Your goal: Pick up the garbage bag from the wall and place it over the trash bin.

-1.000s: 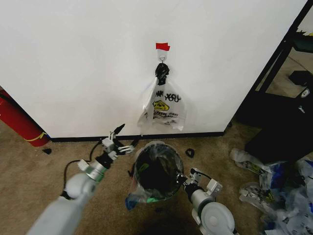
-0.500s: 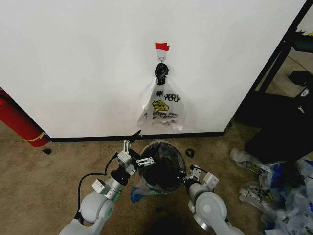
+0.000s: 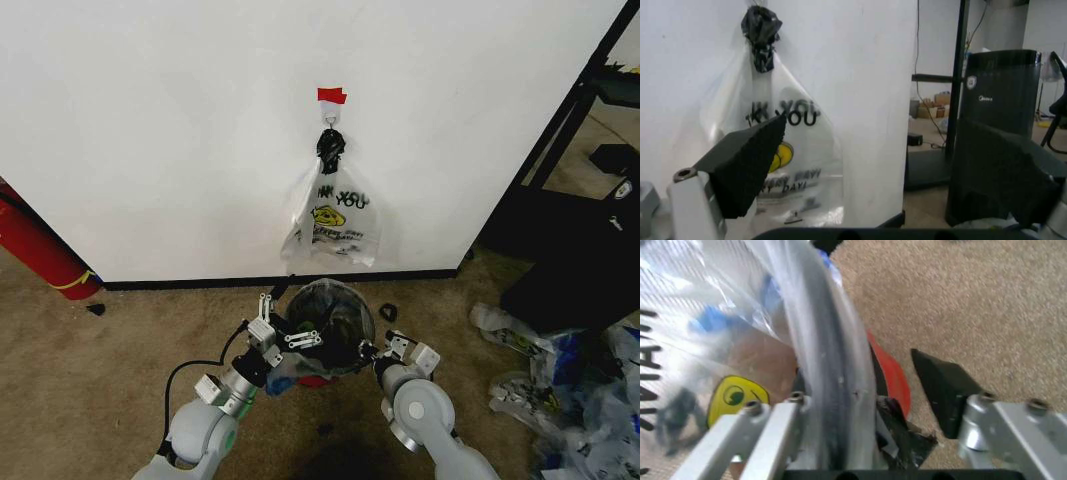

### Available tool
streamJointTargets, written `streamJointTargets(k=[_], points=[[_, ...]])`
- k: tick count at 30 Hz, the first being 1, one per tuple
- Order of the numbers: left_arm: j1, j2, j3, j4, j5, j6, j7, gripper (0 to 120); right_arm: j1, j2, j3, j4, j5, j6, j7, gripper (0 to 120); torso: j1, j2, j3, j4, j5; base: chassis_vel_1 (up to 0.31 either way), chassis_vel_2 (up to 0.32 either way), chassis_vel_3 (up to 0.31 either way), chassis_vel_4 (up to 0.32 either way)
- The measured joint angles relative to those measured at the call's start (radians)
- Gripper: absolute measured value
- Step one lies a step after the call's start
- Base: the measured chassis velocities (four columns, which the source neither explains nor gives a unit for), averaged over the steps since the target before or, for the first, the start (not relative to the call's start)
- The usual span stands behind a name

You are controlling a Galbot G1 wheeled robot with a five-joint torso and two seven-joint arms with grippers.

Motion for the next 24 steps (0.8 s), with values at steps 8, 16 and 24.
streamJointTargets(k=[8, 16, 24], points=[[0.022, -0.022, -0.009, -0.031, 0.019, -0.012, -0.045, 100, -0.057, -0.023, -0.015, 0.058, -0.167, 0.143, -0.142, 73, 0.0, 0.0, 0.0, -0.0001, 0.0001, 0.0, 0.0, 0.0, 0.0], [0.053, -0.046, -0.009, -0.029, 0.062, -0.039, -0.066, 100, -0.076, -0.054, -0.012, 0.095, -0.285, 0.207, -0.229, 99, 0.0, 0.0, 0.0, 0.0, 0.0, 0.0, 0.0, 0.0, 0.0], [0.059, -0.043, -0.011, -0.022, 0.068, -0.042, -0.066, 100, -0.063, -0.04, 0.007, 0.049, -0.183, 0.125, -0.138, 100, 0.0, 0.0, 0.0, -0.0001, 0.0001, 0.0, 0.0, 0.0, 0.0]])
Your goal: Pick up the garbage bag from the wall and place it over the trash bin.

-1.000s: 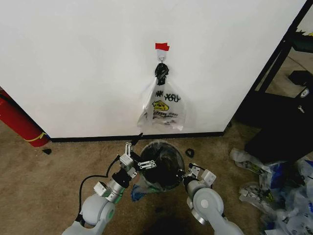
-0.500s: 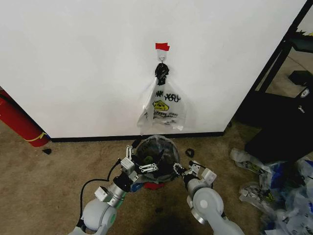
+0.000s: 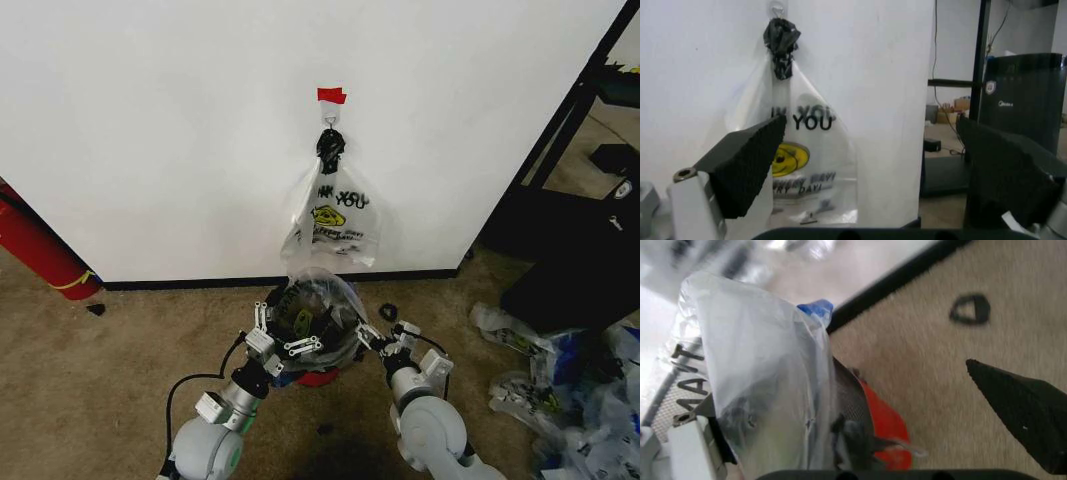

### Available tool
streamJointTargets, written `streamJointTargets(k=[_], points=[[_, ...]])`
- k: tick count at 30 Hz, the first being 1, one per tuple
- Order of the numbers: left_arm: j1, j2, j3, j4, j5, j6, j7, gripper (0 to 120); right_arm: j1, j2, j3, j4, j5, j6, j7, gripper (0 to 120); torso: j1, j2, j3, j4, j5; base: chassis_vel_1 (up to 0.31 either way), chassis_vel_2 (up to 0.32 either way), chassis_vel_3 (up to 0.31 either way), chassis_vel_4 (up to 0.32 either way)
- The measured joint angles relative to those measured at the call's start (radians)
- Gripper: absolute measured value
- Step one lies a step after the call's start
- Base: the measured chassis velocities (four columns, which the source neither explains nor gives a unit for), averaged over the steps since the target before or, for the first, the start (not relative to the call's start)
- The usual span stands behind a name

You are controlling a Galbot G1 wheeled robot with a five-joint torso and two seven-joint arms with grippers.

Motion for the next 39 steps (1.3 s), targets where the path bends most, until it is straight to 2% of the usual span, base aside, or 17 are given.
streamJointTargets(k=[10, 16, 21, 25, 31, 36, 39], points=[[0.011, -0.002, -0.001, 0.026, 0.037, -0.017, -0.001, 100, 0.021, 0.029, 0.033, -0.01, 0.166, -0.043, 0.078, 100, 0.0, 0.0, 0.0, 0.0001, -0.0001, 0.0, 0.0, 0.0, 0.0], [0.016, -0.006, 0.001, 0.034, 0.081, -0.003, -0.06, 100, 0.007, 0.058, 0.049, 0.024, 0.258, -0.04, 0.101, 100, 0.0, 0.0, 0.0, 0.0, -0.0002, 0.0, 0.0, 0.0, 0.0], [0.017, -0.019, 0.009, 0.05, 0.096, 0.003, -0.087, 100, 0.013, 0.139, 0.087, 0.049, 0.361, -0.046, 0.153, 100, 0.0, 0.0, 0.0, 0.0, -0.0003, 0.0, 0.0, 0.0, 0.0], [0.024, -0.021, 0.01, 0.052, 0.101, 0.003, -0.089, 100, 0.012, 0.159, 0.087, 0.031, 0.352, -0.046, 0.198, 100, 0.0, 0.0, 0.0, 0.0003, -0.0002, 0.0, 0.0, 0.0, 0.0], [0.024, -0.027, 0.017, 0.077, 0.126, 0.0, -0.099, 100, -0.017, 0.131, 0.086, 0.032, 0.318, -0.031, 0.163, 100, 0.0, 0.0, 0.0, -0.0001, -0.0002, 0.0, 0.0, 0.0, 0.0], [0.023, -0.039, 0.017, 0.084, 0.128, 0.0, -0.116, 100, -0.049, 0.074, 0.066, 0.116, 0.222, -0.024, 0.002, 100, 0.0, 0.0, 0.0, 0.0, -0.0001, 0.0, 0.0, 0.0, 0.0], [0.023, -0.037, 0.012, 0.073, 0.128, 0.0, -0.124, 100, -0.06, 0.047, 0.053, 0.157, 0.159, -0.034, -0.039, 100, 0.0, 0.0, 0.0, 0.0001, -0.0002, 0.0, 0.0, 0.0, 0.0]])
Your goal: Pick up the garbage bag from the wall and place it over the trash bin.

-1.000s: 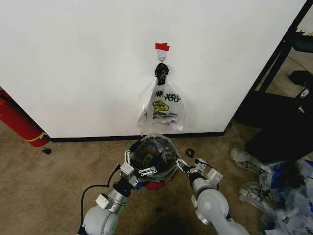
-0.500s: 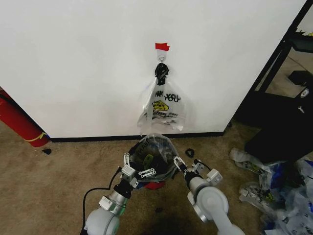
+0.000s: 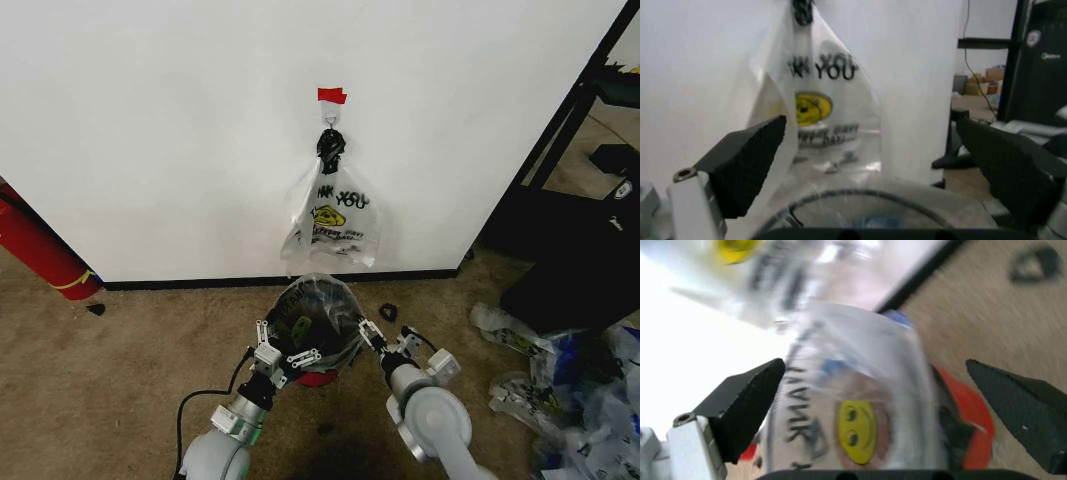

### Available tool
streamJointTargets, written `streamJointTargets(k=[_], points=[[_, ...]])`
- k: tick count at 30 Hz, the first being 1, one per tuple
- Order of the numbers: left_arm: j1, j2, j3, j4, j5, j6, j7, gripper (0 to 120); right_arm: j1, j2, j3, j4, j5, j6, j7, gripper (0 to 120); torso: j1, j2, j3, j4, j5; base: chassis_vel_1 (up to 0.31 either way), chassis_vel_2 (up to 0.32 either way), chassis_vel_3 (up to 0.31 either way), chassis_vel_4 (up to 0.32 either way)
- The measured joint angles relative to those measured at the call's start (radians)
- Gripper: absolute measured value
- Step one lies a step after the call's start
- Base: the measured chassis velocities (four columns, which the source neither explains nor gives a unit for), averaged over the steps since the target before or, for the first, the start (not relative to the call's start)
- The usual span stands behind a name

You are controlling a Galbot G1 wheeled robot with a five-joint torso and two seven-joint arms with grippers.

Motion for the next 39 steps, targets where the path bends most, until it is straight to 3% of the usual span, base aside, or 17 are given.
streamJointTargets(k=[3, 6, 7, 8, 11, 13, 17, 18, 21, 26, 39], points=[[0.005, -0.002, -0.009, -0.033, 0.0, 0.008, -0.042, 100, -0.026, -0.046, -0.015, 0.033, -0.226, 0.031, -0.094, 100, 0.0, 0.0, 0.0, 0.0, 0.0, 0.0, 0.0, 0.0, 0.0], [0.02, -0.016, -0.019, -0.1, 0.0, 0.027, -0.156, 100, -0.087, -0.09, -0.001, 0.01, -0.6, 0.302, -0.295, 100, 0.0, 0.0, 0.0, 0.0, 0.0, 0.0, 0.0, 0.0, 0.0], [0.02, -0.016, -0.019, -0.1, 0.0, 0.027, -0.156, 100, -0.087, -0.09, -0.001, 0.01, -0.6, 0.302, -0.295, 100, 0.0, 0.0, 0.0, 0.0, 0.0, 0.0, 0.0, 0.0, 0.0], [0.025, -0.019, -0.026, -0.121, 0.003, 0.035, -0.184, 100, -0.109, -0.091, 0.029, -0.008, -0.72, 0.42, -0.36, 100, 0.0, 0.0, 0.0, -0.0001, 0.0003, 0.0, 0.0, 0.0, 0.0], [0.029, -0.031, -0.057, -0.173, 0.005, 0.046, -0.236, 100, -0.171, -0.05, 0.154, -0.025, -1.022, 0.695, -0.474, 100, 0.0, 0.0, 0.0, -0.0001, 0.0001, 0.0, 0.0, 0.0, 0.0], [0.015, -0.051, -0.092, -0.192, 0.002, 0.049, -0.251, 100, -0.226, 0.004, 0.209, -0.002, -1.111, 0.787, -0.486, 100, 0.0, 0.0, 0.0, -0.0001, 0.0003, 0.0, 0.0, 0.0, 0.0], [-0.006, -0.075, -0.136, -0.196, -0.018, 0.05, -0.257, 100, -0.304, 0.081, 0.246, 0.034, -1.137, 0.791, -0.459, 100, 0.0, 0.0, 0.0, -0.0001, -0.0001, 0.0, 0.0, 0.0, 0.0], [-0.007, -0.074, -0.153, -0.201, -0.058, 0.064, -0.255, 100, -0.346, 0.137, 0.272, 0.044, -1.143, 0.779, -0.442, 100, 0.0, 0.0, 0.0, -0.0005, -0.0001, 0.0, 0.0, 0.0, 0.0], [0.004, -0.045, -0.156, -0.21, -0.148, 0.078, -0.218, 100, -0.367, 0.2, 0.309, 0.044, -1.162, 0.776, -0.424, 100, 0.0, 0.0, 0.0, -0.0002, -0.0002, 0.0, 0.0, 0.0, 0.0], [-0.003, -0.014, -0.159, -0.22, -0.182, 0.114, -0.153, 100, -0.379, 0.216, 0.333, 0.055, -1.198, 0.772, -0.413, 100, 0.0, 0.0, 0.0, 0.0, -0.0001, 0.0, 0.0, 0.0, 0.0], [0.037, -0.012, -0.173, -0.216, -0.19, 0.126, -0.146, 100, -0.381, 0.233, 0.334, 0.017, -1.206, 0.821, -0.384, 100, 0.0, 0.0, 0.0, 0.0, -0.0001, 0.0, 0.0, 0.0, 0.0]])
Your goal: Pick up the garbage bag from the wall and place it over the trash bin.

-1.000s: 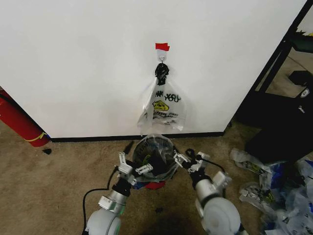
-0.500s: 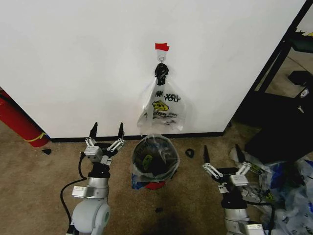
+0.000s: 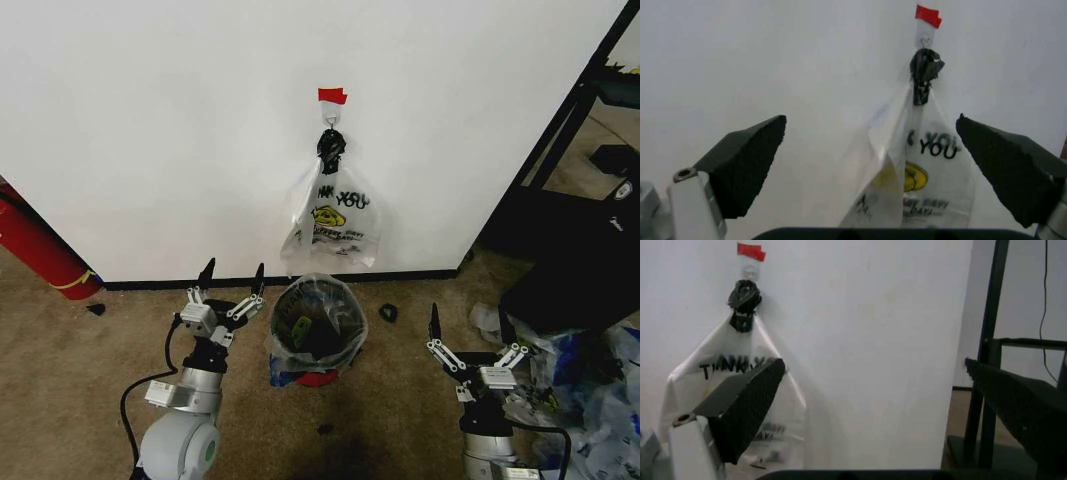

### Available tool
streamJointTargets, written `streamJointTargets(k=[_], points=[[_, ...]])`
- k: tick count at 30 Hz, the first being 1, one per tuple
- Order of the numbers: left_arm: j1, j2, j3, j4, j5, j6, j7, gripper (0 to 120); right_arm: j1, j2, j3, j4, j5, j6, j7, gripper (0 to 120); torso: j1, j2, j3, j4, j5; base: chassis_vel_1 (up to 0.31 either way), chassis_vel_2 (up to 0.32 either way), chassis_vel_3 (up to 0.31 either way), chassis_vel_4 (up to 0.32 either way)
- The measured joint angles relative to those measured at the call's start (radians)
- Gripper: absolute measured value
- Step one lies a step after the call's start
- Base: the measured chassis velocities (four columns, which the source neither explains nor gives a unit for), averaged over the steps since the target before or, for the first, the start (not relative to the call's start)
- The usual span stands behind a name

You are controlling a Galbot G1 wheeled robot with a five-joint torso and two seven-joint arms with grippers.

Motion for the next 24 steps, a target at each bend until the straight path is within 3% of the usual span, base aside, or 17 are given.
streamJointTargets(k=[24], points=[[0.026, 0.017, -0.039, -0.029, -0.024, -0.001, -0.016, 100, 0.006, 0.0, -0.011, 0.024, -0.027, 0.0, 0.034, 100, 0.0, 0.0, 0.0, -0.0001, 0.0, 0.0, 0.0, 0.0, 0.0]])
